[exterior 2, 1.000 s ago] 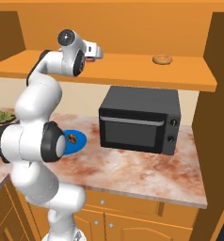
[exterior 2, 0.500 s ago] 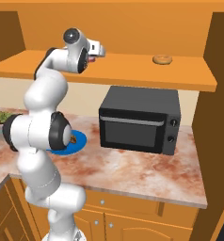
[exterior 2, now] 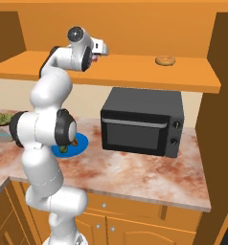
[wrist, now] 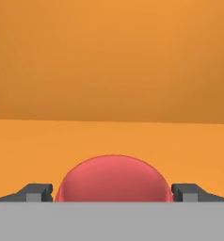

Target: Pick the avocado and bread from the counter and place them on the plate. Then pick the jam from the cabinet and place it next to the plate. Lastly close the cabinet door.

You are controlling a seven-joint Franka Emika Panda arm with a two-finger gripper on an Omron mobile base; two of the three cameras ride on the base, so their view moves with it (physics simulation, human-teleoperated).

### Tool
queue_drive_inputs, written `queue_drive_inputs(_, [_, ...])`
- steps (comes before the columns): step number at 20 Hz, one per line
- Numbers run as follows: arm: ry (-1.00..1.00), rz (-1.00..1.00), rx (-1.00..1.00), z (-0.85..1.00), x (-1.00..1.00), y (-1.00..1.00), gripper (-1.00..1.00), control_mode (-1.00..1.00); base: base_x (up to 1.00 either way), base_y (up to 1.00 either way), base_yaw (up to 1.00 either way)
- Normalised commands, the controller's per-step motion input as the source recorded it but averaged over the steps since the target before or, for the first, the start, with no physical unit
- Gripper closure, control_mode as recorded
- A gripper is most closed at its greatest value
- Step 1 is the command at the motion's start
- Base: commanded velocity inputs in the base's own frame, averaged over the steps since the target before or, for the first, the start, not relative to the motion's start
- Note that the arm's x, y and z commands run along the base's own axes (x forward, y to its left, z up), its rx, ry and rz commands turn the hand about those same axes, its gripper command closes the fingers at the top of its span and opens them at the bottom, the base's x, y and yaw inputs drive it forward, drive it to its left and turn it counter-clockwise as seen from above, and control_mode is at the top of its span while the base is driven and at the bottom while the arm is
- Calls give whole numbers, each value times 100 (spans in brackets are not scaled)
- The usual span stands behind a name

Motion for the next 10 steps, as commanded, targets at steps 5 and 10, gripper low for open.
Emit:
queue_drive_inputs(5, [4, 0, -2, -6, 17, 1, 100, -100, 0, 0, 0])
queue_drive_inputs(10, [1, -1, 1, -12, -32, -22, 100, -100, 0, 0, 0])
